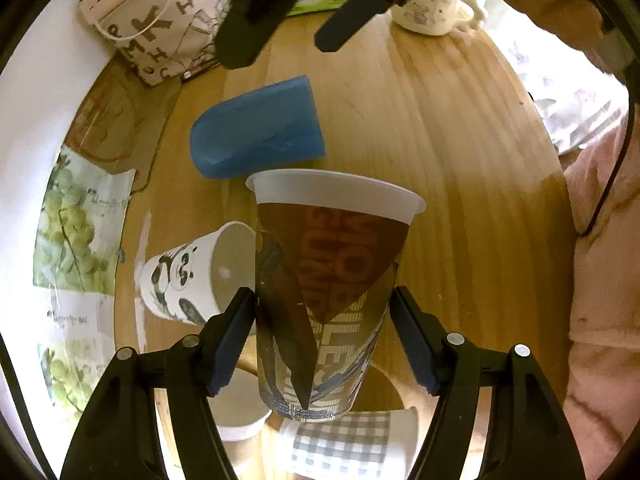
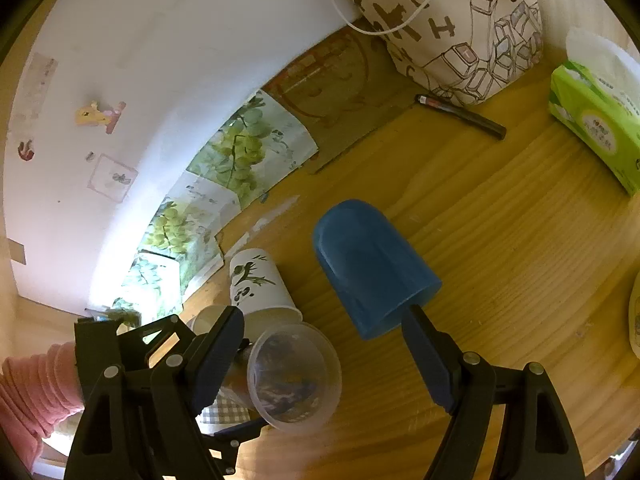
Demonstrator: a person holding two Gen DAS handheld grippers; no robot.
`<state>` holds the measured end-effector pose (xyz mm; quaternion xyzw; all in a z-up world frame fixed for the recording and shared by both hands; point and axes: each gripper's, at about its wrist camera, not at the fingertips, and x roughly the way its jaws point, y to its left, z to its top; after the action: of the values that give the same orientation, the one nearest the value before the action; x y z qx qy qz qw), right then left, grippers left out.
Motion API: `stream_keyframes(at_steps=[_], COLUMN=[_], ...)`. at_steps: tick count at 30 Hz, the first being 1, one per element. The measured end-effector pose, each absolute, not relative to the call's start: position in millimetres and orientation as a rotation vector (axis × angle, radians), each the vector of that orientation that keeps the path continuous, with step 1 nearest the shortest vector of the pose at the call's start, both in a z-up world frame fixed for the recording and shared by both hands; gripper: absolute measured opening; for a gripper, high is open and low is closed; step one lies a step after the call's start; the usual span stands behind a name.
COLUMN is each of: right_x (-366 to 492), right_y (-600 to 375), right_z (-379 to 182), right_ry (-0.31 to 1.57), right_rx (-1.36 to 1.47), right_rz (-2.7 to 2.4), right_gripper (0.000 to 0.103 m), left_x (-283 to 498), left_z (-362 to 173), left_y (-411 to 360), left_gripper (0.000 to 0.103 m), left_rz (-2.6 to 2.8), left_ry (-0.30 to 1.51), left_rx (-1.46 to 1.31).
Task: Flip cup upright
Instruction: 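Lift the brown cup with the left gripper and turn it rim up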
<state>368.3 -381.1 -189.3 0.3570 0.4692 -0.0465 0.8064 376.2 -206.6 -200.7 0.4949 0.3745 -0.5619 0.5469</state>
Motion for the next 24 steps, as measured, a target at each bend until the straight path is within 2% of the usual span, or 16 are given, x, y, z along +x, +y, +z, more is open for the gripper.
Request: stream_keyframes(at_steps=[11, 24], right_x=[357, 343], right_y=[-380, -362], right_z=[-175, -153], right_ry=[0.966, 0.953], right_rx=[0.740, 0.659], right_rz=[-0.042, 0.058], right_gripper=[0.082, 0.082], left_x=[370, 357], left_z=[-178, -149], left_y=[-203, -184], left_gripper=[0.073, 0.073], left_rz=[-1.209, -1.037], left_ry=[0.976, 1.155], left_rx=[1.077, 0.817])
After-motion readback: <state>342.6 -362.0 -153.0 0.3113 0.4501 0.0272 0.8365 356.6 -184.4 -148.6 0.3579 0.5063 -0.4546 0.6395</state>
